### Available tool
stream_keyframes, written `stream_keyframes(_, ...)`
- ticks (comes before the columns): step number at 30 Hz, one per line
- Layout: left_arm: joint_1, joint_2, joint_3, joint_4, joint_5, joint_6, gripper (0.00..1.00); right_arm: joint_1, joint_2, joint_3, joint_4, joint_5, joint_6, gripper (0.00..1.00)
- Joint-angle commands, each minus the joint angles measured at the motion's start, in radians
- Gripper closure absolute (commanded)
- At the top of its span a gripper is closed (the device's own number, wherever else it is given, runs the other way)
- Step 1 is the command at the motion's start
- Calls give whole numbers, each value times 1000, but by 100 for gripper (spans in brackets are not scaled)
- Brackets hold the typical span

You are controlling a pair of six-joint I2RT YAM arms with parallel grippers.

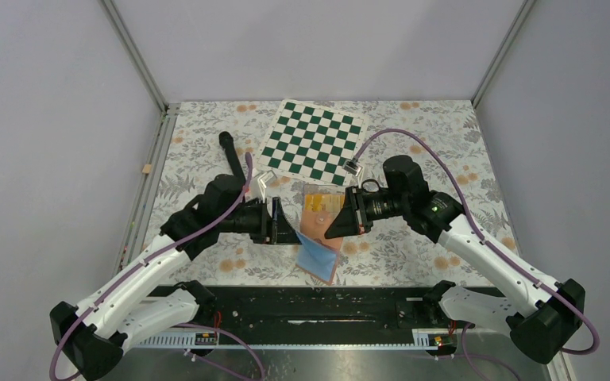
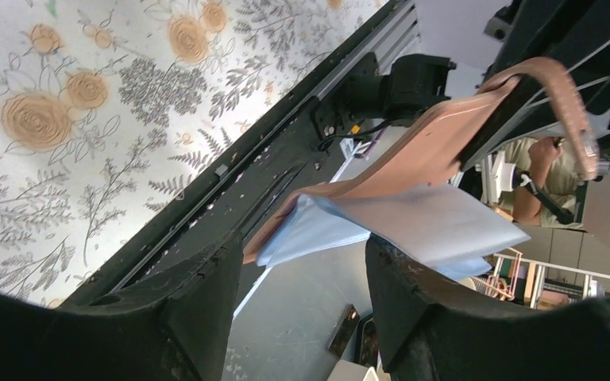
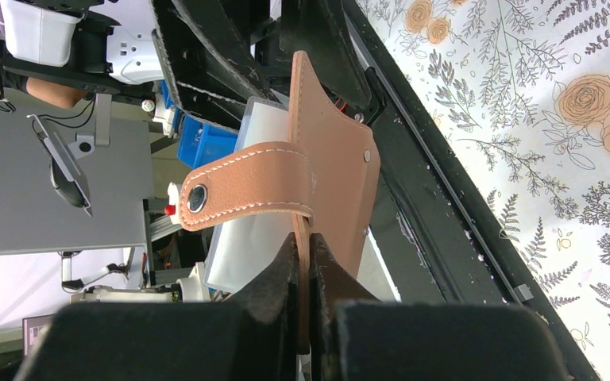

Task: Put the credit cards into the card holder
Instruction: Open the card holder.

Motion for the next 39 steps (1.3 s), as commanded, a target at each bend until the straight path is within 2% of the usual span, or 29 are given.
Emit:
stream_keyframes(1,-4,-10,45,-65,-25,58,42,-3,-6,0,42,-22,12,100)
stream_keyframes(15,-31,63,173,-312,-189,149,42,-3,13,-7,14,-21,-11,100)
stream_keyframes(24,-44,69,169,-275,-176,149,42,-3,19,-14,34,-29,3,100)
stream_keyframes(29,-44,83,152,-317,-279,153,43,-4,15,-11,34,-32,5,100)
stream_keyframes(39,-84,150,140,-285,-230,157,44,-3,20,-9,33,-24,9,100)
